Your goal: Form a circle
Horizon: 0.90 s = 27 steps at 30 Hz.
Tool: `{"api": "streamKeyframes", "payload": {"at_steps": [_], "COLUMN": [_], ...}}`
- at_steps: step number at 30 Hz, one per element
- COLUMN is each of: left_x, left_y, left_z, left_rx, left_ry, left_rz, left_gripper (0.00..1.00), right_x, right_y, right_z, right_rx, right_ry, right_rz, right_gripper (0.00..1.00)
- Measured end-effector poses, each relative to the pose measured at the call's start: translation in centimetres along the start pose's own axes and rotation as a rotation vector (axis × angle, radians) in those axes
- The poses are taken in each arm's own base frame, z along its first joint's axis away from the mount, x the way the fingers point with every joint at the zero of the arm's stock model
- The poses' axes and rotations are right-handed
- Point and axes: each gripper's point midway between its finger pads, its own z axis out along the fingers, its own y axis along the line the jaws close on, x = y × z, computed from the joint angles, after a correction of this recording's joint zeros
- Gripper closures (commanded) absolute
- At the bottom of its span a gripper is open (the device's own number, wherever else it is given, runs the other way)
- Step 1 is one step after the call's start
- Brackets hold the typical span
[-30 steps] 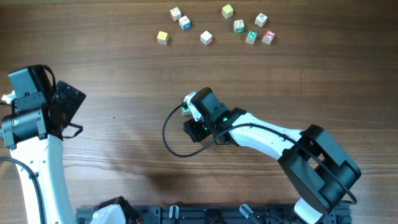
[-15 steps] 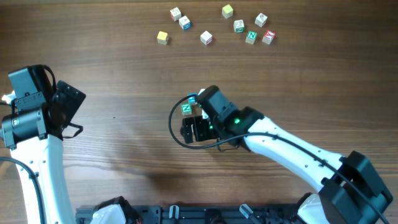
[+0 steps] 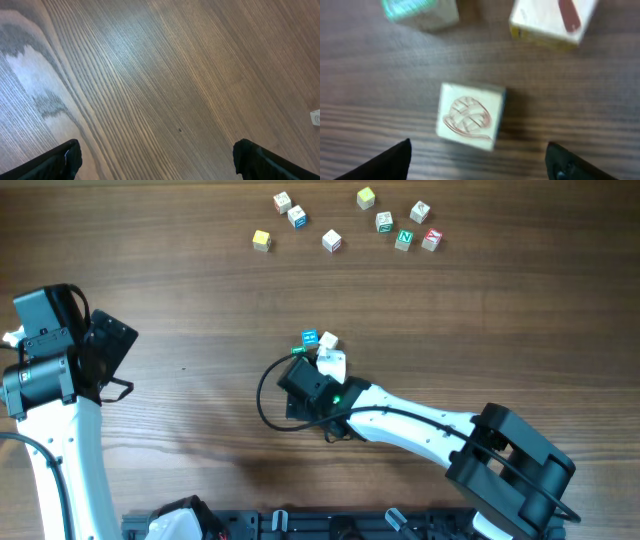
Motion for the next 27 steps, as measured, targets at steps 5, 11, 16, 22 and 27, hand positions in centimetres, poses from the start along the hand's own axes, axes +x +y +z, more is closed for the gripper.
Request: {"api": "streamKeyframes", "payload": {"at_steps": [5,11,16,22,27], "left_x": [0.0,0.0,0.0,0.0,0.0], "left_y": [0.0,0.0,0.0,0.0,0.0], "left_z": [0.0,0.0,0.0,0.0,0.0], "left_rx": [0.0,0.0,0.0,0.0,0.0], "left_ry": [0.0,0.0,0.0,0.0,0.0], "left_rz": [0.0,0.0,0.0,0.0,0.0], "left_gripper": [0.0,0.0,0.0,0.0,0.0], "right_x": [-1.1,-1.5,-1.2,-1.5,-1.6], "right_y": [0.7,1.1,0.9,0.9,0.8], "right_z": [0.0,0.1,0.9,0.9,0.9], "right_rx": [-0.024,-0.037,-0.028,-0.025,-0.021], "right_ry": [-0.052,-0.069,-0.064,-0.077,-0.083], "right_rz": [0.021,0.03,0.028,0.03,0.03], "right_gripper": [0.39,0.44,0.47,0.57,0.64]}}
